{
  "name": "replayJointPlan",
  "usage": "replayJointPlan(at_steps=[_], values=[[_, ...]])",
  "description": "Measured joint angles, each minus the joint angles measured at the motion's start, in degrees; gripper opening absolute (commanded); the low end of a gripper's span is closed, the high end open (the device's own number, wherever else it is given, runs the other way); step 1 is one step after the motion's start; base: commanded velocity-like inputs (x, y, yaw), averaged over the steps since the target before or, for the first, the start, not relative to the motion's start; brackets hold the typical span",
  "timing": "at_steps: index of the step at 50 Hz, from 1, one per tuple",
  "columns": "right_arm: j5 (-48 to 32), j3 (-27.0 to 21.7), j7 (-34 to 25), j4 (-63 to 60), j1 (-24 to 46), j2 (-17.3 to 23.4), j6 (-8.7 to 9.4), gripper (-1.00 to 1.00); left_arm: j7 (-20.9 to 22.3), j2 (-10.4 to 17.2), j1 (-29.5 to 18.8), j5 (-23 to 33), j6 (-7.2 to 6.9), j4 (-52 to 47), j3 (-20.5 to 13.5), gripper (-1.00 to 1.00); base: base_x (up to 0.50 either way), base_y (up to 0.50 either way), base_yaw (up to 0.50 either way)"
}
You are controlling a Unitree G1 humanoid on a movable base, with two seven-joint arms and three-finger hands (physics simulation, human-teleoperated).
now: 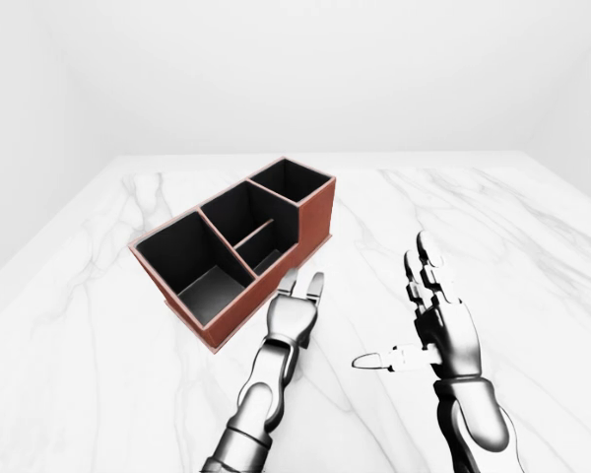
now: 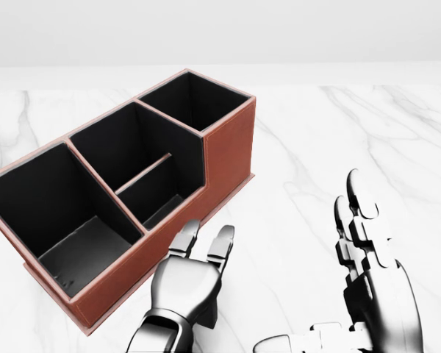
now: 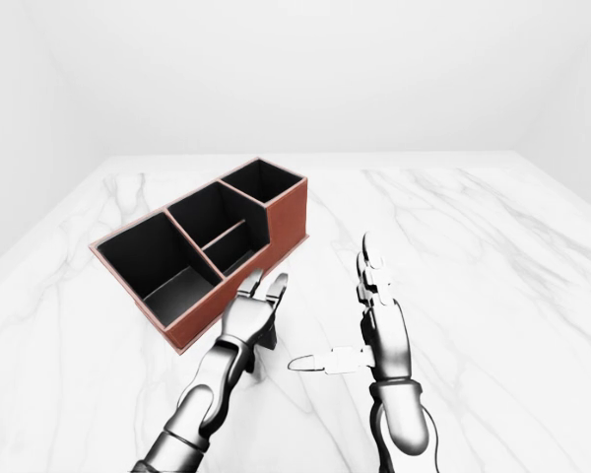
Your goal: Pick up the book and place it in the left compartment of the caddy.
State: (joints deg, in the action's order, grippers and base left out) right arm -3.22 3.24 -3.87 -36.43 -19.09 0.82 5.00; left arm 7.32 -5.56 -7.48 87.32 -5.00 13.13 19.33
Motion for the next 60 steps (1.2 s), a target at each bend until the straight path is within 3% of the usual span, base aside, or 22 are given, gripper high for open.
replayJointPlan(at_steps=[18, 28, 29, 30, 31, 60], values=[[-0.10, 0.14, 0.02, 0.22, 0.32, 0.05, 0.00, 1.00, -6.12, -0.41, -8.14, -3.38, 0.00, 19.72, -3.30, 1.00, 0.00, 0.00, 0.00], [-0.14, 0.17, 0.01, 0.41, 0.49, 0.06, 0.00, 1.00, -8.36, -0.63, -11.59, -4.32, 0.00, 24.67, -3.51, 1.00, 0.00, 0.00, 0.00], [-0.15, 0.18, 0.01, 0.41, 0.50, 0.06, 0.00, 1.00, -8.38, -0.62, -11.78, -4.37, 0.00, 24.90, -3.49, 0.66, 0.00, 0.00, 0.00], [-0.15, 0.18, 0.01, 0.42, 0.50, 0.06, 0.00, 1.00, -8.45, -0.62, -11.92, -4.41, 0.00, 25.08, -3.47, -0.91, 0.00, 0.00, 0.00], [-0.14, 0.18, 0.01, 0.44, 0.51, 0.06, 0.00, 1.00, -8.40, -0.61, -12.01, -4.45, 0.00, 25.16, -3.45, -1.00, 0.00, 0.00, 0.00], [-0.11, 0.18, 0.04, 0.71, 0.62, 0.04, 0.00, 1.00, -6.85, -0.10, -12.06, -4.05, 0.00, 24.81, -2.94, -1.00, 0.00, 0.00, 0.00]])
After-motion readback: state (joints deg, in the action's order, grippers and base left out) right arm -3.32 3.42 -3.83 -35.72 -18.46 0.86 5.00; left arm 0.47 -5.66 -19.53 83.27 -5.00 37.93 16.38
